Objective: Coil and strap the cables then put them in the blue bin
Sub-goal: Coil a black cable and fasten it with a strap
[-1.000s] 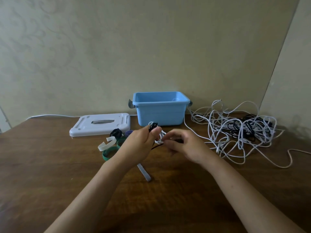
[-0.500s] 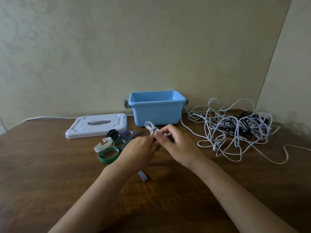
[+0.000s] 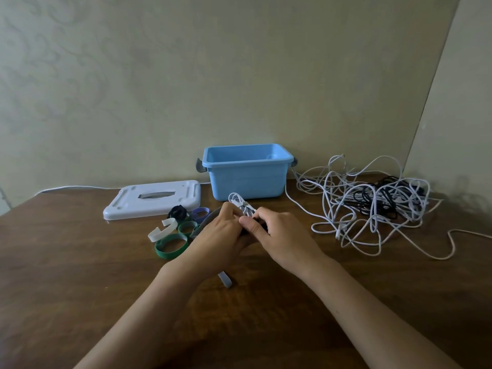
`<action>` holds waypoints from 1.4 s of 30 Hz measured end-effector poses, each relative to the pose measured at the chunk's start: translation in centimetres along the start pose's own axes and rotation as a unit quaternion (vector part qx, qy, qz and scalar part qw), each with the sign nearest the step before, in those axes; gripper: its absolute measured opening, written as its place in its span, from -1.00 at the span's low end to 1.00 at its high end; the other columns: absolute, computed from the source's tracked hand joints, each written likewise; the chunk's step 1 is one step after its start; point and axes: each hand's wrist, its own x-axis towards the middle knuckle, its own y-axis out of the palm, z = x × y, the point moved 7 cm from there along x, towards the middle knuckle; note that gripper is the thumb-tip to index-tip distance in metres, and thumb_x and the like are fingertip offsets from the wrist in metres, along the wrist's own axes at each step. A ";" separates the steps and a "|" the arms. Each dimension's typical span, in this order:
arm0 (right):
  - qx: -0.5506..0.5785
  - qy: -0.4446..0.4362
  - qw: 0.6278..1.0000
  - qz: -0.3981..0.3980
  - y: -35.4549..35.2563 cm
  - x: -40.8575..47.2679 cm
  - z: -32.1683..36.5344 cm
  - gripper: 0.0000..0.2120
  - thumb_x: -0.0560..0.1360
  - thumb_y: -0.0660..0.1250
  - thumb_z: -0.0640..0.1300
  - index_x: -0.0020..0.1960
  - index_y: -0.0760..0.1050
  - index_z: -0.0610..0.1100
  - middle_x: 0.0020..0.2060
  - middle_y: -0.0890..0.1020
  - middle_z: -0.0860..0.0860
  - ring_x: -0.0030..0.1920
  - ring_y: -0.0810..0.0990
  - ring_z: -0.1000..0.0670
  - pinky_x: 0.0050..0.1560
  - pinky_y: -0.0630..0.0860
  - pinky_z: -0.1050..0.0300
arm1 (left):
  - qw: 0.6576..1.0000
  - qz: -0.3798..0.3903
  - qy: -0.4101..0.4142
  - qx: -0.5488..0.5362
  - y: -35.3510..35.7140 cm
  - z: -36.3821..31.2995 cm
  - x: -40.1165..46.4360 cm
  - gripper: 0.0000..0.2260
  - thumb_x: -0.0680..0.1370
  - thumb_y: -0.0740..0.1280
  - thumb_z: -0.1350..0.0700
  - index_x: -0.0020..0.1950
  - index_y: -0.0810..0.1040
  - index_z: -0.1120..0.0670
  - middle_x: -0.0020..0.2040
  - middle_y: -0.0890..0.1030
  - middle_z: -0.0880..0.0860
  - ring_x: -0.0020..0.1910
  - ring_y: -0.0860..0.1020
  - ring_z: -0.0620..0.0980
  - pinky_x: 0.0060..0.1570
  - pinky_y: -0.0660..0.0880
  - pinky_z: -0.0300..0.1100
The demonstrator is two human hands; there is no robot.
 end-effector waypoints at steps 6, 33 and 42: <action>-0.106 -0.042 0.993 -0.019 -0.5 0.1 1.2 -0.65 0.63 -0.02 0.27 -0.11 0.26 0.02 -0.37 0.34 0.16 -0.39 0.35 0.16 -0.41 0.20 0.25 | 0.999 -0.014 -0.020 -0.037 -0.5 -0.3 0.3 -0.90 0.64 0.26 0.05 0.00 0.54 0.00 -0.09 0.54 -0.10 -0.10 0.54 -0.12 0.01 0.51 -0.24; 0.100 0.045 0.994 -0.029 0.0 0.2 -0.9 -0.58 0.67 0.09 0.23 -0.21 0.44 0.01 -0.43 0.47 0.07 -0.44 0.43 0.15 -0.39 0.27 0.24 | 0.995 -0.088 0.033 -0.036 -0.8 -0.9 0.1 -0.94 0.64 0.26 0.08 0.04 0.51 0.03 -0.24 0.47 -0.14 -0.28 0.53 -0.09 -0.19 0.53 -0.11; 0.106 0.005 0.992 -0.063 -0.5 0.8 -0.8 -0.63 0.64 0.24 0.09 -0.21 0.56 -0.12 -0.40 0.57 0.01 -0.36 0.52 0.04 -0.38 0.36 0.14 | 0.992 -0.068 0.020 -0.109 -0.5 -0.8 -0.1 -0.92 0.60 0.31 0.10 0.07 0.43 -0.02 -0.17 0.57 -0.10 -0.24 0.56 -0.11 -0.20 0.55 -0.10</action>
